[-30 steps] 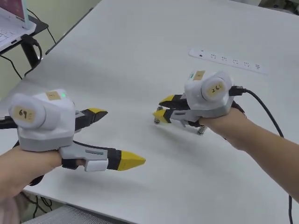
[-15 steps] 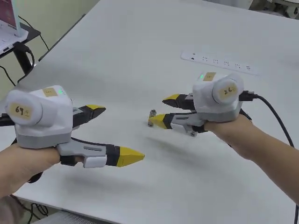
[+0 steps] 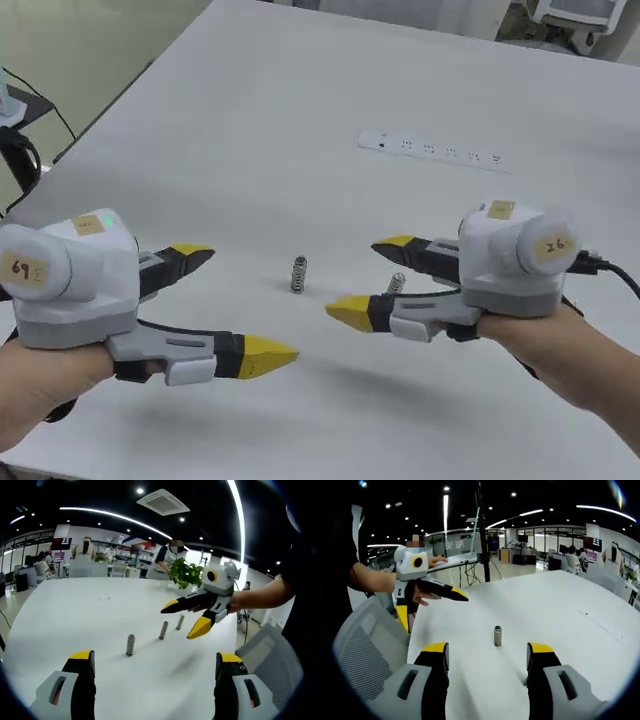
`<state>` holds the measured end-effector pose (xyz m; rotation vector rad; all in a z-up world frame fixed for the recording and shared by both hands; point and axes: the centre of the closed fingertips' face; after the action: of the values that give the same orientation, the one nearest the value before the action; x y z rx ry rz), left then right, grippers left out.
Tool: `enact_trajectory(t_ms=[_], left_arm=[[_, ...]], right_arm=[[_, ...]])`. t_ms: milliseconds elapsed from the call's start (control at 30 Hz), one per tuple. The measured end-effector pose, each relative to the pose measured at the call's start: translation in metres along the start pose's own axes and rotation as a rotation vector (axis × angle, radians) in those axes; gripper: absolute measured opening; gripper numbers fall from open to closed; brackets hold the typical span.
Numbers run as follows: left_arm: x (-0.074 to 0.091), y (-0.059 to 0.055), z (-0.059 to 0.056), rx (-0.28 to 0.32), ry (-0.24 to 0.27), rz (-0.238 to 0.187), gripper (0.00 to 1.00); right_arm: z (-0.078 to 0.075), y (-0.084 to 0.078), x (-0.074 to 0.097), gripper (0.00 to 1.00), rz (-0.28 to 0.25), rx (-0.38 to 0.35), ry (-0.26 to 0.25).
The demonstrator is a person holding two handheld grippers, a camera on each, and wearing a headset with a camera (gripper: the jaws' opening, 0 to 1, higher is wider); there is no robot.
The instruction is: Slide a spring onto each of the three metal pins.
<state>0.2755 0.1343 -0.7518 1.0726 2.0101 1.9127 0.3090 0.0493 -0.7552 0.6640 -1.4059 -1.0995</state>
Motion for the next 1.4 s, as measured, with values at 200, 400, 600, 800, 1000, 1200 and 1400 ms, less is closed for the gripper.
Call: enact_trajectory(t_ms=[200, 400, 600, 800, 1000, 1200, 1400], left_arm=[[-0.001, 0.0, -0.004, -0.016, -0.012, 0.004, 0.98], [-0.002, 0.001, -0.008, -0.025, -0.018, 0.004, 0.98], [0.0, -0.003, -0.013, -0.024, -0.031, 0.008, 0.98], [0.002, -0.006, -0.014, -0.053, -0.04, 0.018, 0.98], [0.005, -0.004, -0.015, -0.072, -0.042, 0.016, 0.98], [0.008, -0.006, -0.013, -0.081, -0.04, 0.021, 0.98], [0.008, -0.007, -0.011, -0.074, -0.033, 0.024, 0.98]], right_arm=[[0.006, -0.005, 0.025, 0.71, -0.067, -0.059, -0.01], [0.006, -0.015, 0.053, 0.78, -0.1, -0.092, -0.054], [0.006, -0.03, 0.08, 0.88, -0.135, -0.1, -0.093], [0.006, -0.049, 0.096, 0.99, -0.088, -0.053, -0.119], [0.004, -0.056, 0.108, 0.99, -0.096, -0.084, -0.135], [-0.001, -0.063, 0.12, 0.99, -0.098, -0.096, -0.176], [0.0, -0.066, 0.124, 0.99, -0.088, -0.104, -0.197]])
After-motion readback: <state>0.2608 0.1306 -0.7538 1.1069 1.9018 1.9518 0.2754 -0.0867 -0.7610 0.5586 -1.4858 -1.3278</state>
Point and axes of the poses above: the centre of the closed fingertips' face, and the gripper's own axes: x roughly backward along the fingers, z roughly to its left, y roughly out of its top, and after that the axes turned 7 degrees about y, right-handed
